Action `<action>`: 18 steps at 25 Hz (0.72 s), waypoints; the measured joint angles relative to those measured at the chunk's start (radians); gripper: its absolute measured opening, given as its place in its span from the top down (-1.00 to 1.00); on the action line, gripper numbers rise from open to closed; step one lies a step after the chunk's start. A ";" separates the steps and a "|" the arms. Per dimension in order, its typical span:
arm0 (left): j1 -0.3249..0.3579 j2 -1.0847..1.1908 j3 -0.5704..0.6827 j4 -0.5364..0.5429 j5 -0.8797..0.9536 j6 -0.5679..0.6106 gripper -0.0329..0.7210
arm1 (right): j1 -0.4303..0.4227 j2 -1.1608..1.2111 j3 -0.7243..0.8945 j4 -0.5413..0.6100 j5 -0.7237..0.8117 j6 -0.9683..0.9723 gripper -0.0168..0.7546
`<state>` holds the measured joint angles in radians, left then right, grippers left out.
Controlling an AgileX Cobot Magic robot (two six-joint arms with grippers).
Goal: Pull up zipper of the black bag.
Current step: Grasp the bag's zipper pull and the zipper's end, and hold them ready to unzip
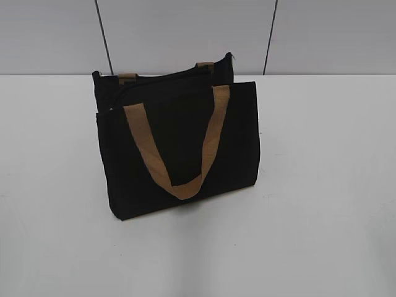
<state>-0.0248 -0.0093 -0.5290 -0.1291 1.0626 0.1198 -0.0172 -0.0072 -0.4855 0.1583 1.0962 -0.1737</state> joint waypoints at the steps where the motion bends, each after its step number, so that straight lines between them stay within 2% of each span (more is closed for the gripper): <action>1: 0.000 0.000 0.000 0.000 0.000 0.000 0.26 | 0.000 0.000 0.000 0.000 0.000 0.000 -0.24; 9: 0.000 0.000 0.000 -0.003 0.000 0.000 -0.26 | 0.000 0.000 0.000 0.000 -0.001 0.000 -0.24; 15: 0.000 0.013 -0.009 -0.009 -0.016 0.000 -0.31 | 0.000 0.044 -0.038 0.000 -0.030 -0.035 -0.23; 18: 0.000 0.054 -0.038 -0.011 -0.101 0.001 -0.31 | 0.000 0.139 -0.093 0.000 -0.060 -0.051 -0.18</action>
<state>-0.0248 0.0448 -0.5671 -0.1406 0.9618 0.1207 -0.0172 0.1318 -0.5785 0.1583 1.0365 -0.2245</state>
